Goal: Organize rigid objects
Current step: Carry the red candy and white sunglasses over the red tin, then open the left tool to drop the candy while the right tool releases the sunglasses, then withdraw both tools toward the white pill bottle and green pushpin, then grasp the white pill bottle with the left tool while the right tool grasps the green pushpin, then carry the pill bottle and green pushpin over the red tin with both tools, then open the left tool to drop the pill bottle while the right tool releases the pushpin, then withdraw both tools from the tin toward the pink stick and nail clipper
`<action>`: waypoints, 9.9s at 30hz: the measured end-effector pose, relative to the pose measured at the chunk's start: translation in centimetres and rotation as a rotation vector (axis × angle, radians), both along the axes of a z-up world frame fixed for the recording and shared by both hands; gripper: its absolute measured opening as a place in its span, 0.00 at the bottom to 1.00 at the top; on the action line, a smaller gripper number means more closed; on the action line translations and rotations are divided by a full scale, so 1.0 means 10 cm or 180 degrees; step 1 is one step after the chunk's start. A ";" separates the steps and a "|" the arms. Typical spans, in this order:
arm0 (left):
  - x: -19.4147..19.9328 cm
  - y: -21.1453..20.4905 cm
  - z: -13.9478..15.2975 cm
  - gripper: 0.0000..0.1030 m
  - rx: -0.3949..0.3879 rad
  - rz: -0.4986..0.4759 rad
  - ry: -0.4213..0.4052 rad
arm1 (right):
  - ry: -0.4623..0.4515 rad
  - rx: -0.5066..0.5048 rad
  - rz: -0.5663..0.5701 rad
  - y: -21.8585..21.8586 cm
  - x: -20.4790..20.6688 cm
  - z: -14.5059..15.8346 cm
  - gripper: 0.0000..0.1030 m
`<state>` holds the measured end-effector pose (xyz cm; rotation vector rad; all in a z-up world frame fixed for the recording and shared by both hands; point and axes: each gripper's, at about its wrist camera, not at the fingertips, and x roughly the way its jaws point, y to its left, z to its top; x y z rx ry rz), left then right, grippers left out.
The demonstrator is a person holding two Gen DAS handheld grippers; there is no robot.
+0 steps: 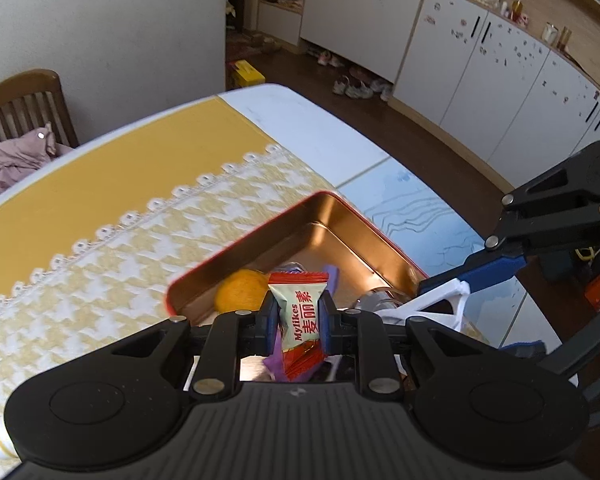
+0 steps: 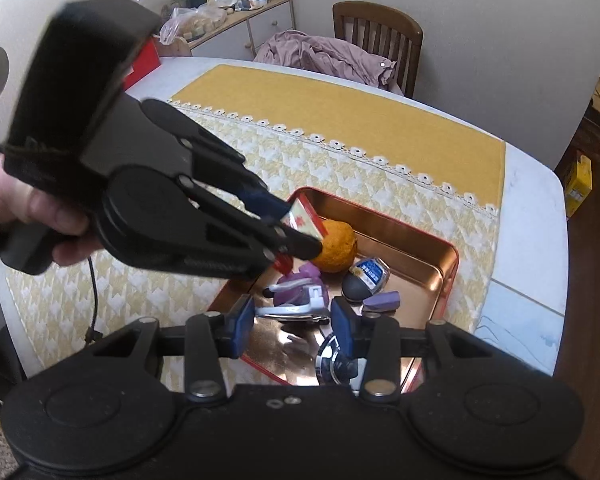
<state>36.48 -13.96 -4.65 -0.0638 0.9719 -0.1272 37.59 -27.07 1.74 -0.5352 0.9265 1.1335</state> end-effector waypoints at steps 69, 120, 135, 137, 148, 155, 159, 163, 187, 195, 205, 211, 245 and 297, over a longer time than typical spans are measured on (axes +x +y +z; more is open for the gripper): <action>-0.20 0.05 -0.02 0.29 0.0042 0.0147 -0.0101 | -0.0167 -0.0135 -0.0056 -0.02 -0.33 0.00 0.66; -1.26 2.46 -0.47 0.79 0.0166 0.0222 -0.0035 | 0.0165 -0.0544 -0.0150 2.19 -1.22 -1.18 0.62; -0.89 2.52 -0.84 0.78 0.0090 -0.0219 0.0205 | 0.0165 -0.0635 -0.0317 2.25 -1.07 -1.33 0.38; -0.88 2.53 -0.85 0.73 0.0027 -0.0219 0.0183 | 0.0159 -0.0633 -0.0328 2.26 -1.06 -1.34 0.36; -0.92 2.57 -0.82 0.46 -0.0040 -0.0097 0.0122 | -0.0005 -0.0647 -0.0358 2.22 -1.10 -1.34 0.14; -1.02 2.57 -0.78 0.42 0.0104 0.0106 0.0103 | 0.0004 -0.0628 -0.0315 2.17 -1.20 -1.30 0.14; -1.10 2.59 -0.73 0.42 0.0041 0.0255 0.0114 | 0.0076 -0.0618 -0.0261 2.10 -1.26 -1.23 0.14; -1.20 2.60 -0.69 0.42 -0.0004 0.0382 0.0151 | 0.0078 -0.0584 -0.0189 2.04 -1.35 -1.10 0.14; -1.75 2.01 -0.13 0.42 -0.0046 0.0611 0.0084 | -0.0011 -0.0357 -0.0088 1.24 -1.38 -0.40 0.14; -1.64 1.54 0.08 0.42 -0.0068 0.0515 -0.0019 | -0.0096 -0.0309 -0.0088 0.93 -1.20 -0.24 0.14; -1.40 0.93 0.19 0.42 -0.0070 0.0301 -0.0046 | -0.0193 -0.0335 -0.0063 0.58 -0.85 -0.15 0.14; -1.20 0.56 0.17 0.42 -0.0086 0.0159 -0.0014 | -0.0248 -0.0386 -0.0124 0.37 -0.55 -0.17 0.14; -0.21 -0.21 -0.34 0.42 0.0065 0.0053 0.0357 | -0.0216 -0.0770 -0.0027 0.41 0.78 -0.82 0.14; -1.22 0.48 0.07 0.47 -0.0119 0.0358 -0.0052 | -0.0211 -0.0535 0.0171 0.60 -0.49 -0.27 0.55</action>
